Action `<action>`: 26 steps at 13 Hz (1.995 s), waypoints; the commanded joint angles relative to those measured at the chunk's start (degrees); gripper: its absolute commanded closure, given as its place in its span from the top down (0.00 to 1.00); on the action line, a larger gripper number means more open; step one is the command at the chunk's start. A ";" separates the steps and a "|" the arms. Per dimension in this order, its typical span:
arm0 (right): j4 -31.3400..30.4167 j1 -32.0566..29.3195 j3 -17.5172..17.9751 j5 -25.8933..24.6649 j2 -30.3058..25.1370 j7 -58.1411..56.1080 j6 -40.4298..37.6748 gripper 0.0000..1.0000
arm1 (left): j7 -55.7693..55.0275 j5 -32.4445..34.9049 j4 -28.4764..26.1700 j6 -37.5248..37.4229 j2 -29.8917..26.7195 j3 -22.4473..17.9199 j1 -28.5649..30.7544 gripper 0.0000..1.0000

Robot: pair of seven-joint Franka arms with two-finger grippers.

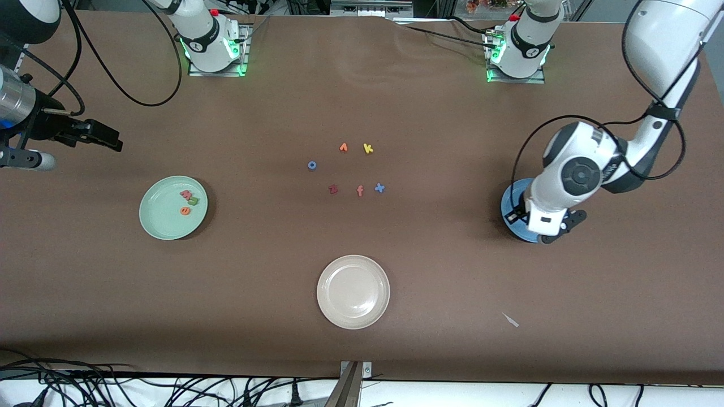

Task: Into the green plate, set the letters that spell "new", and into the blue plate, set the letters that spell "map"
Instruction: 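Carry the cyan b to the blue plate and release it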

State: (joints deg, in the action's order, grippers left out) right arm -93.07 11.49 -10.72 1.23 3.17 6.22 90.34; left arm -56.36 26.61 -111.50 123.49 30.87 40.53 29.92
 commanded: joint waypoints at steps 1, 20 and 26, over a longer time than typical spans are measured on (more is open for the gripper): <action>1.48 -0.59 0.44 0.00 0.43 -0.42 -1.39 1.00 | 7.57 0.46 -0.39 -0.71 2.00 0.34 2.77 0.03; 1.40 -0.68 0.44 0.00 0.43 -0.42 -1.39 1.00 | 11.19 -1.03 11.89 -4.91 4.55 2.35 4.01 1.00; 1.40 -0.68 0.44 0.08 0.43 -0.42 -1.39 1.00 | 24.52 -0.86 27.36 -23.62 4.37 4.82 3.31 1.00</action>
State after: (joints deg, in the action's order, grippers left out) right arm -93.07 11.44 -10.72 1.23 3.23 6.21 90.30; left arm -37.16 26.56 -88.66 104.88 35.27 45.40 33.78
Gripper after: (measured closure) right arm 0.000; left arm 0.000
